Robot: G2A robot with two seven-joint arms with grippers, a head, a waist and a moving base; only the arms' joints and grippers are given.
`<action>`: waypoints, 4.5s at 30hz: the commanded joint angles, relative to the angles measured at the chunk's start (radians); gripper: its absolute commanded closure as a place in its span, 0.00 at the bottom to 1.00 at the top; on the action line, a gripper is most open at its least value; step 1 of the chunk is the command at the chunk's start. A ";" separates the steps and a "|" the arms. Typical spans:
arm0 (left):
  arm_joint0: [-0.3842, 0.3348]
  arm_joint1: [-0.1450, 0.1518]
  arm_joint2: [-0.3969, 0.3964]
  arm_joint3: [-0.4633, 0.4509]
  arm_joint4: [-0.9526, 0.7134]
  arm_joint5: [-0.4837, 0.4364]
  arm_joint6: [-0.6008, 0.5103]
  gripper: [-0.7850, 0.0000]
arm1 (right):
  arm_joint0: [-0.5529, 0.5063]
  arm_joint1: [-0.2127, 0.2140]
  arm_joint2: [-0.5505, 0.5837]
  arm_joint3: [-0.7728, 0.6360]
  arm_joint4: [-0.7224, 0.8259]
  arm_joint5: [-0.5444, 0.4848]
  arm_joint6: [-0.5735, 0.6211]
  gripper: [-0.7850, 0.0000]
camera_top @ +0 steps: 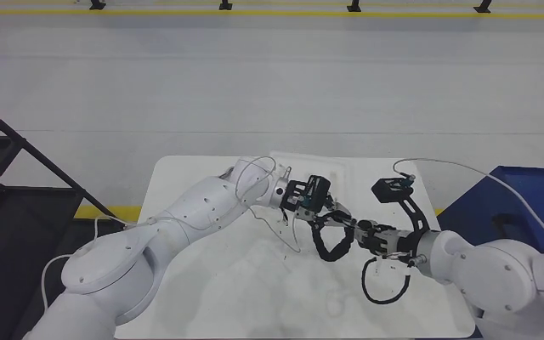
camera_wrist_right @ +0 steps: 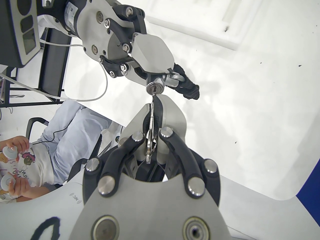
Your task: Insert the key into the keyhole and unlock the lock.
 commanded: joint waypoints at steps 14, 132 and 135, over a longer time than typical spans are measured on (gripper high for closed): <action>0.047 0.028 0.008 0.016 0.015 0.014 0.014 1.00 | 0.039 0.001 -0.052 0.147 0.077 -0.083 0.026 1.00; 0.400 0.437 -0.327 -0.281 -0.115 -0.146 -0.146 1.00 | 0.354 -0.164 -0.689 0.847 -0.335 -0.234 -0.136 0.78; 0.403 0.437 -0.332 -0.282 -0.113 -0.147 -0.147 1.00 | 0.356 -0.169 -0.689 0.855 -0.341 -0.225 -0.139 0.87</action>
